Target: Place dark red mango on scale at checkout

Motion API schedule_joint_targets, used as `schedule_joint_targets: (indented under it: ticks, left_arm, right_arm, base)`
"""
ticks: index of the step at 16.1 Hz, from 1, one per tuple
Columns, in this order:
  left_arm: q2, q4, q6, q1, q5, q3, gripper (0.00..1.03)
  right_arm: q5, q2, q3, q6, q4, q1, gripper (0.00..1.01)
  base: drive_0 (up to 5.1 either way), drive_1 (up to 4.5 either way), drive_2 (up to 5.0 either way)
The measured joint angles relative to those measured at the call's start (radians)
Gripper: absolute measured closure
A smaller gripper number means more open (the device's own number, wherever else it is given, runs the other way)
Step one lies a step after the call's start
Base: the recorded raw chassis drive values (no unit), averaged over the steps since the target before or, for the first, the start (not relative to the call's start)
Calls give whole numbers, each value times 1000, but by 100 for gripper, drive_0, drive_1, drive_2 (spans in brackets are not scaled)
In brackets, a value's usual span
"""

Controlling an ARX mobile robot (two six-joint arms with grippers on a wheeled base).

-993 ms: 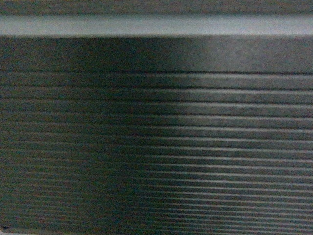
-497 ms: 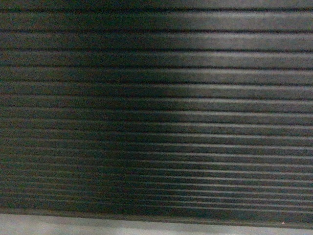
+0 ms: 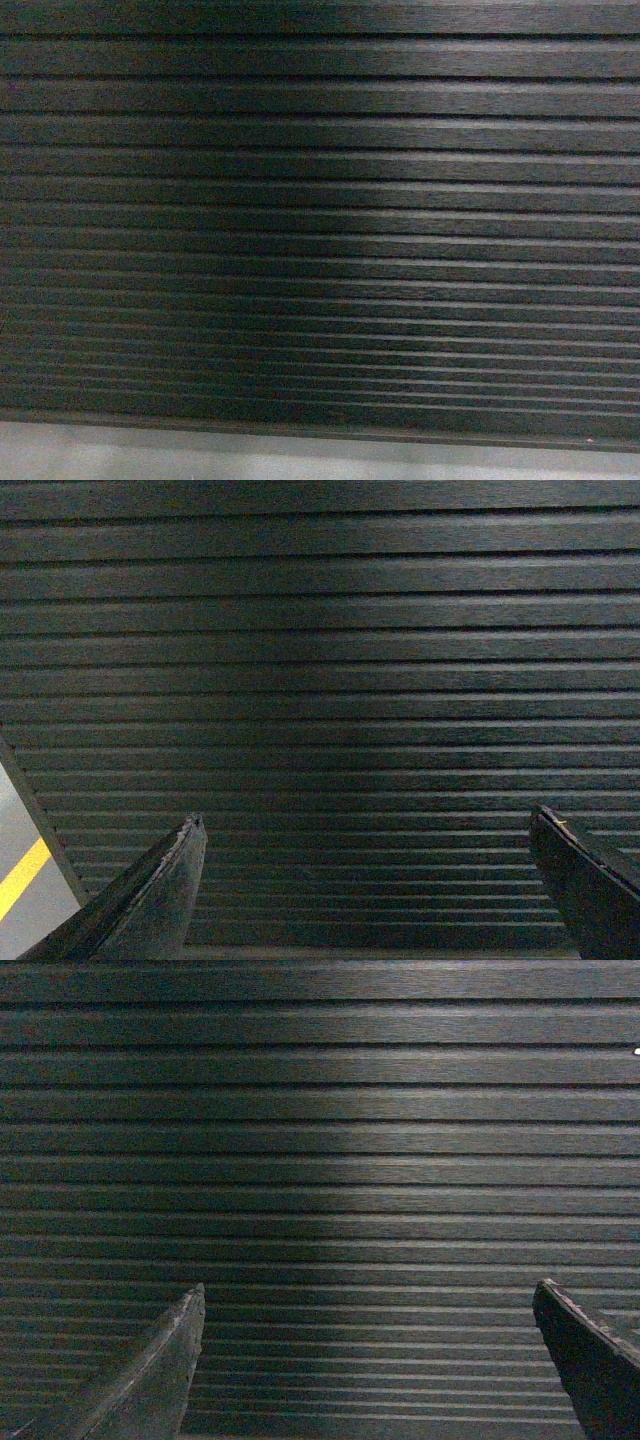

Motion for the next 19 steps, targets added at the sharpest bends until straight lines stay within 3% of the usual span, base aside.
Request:
schedule_joint_targets:
  ticks: [19]
  left_arm:
    - [0, 0, 0, 0, 0, 0, 5]
  right_arm:
    - [0, 0, 0, 0, 0, 0, 3]
  base:
    - [0, 0, 0]
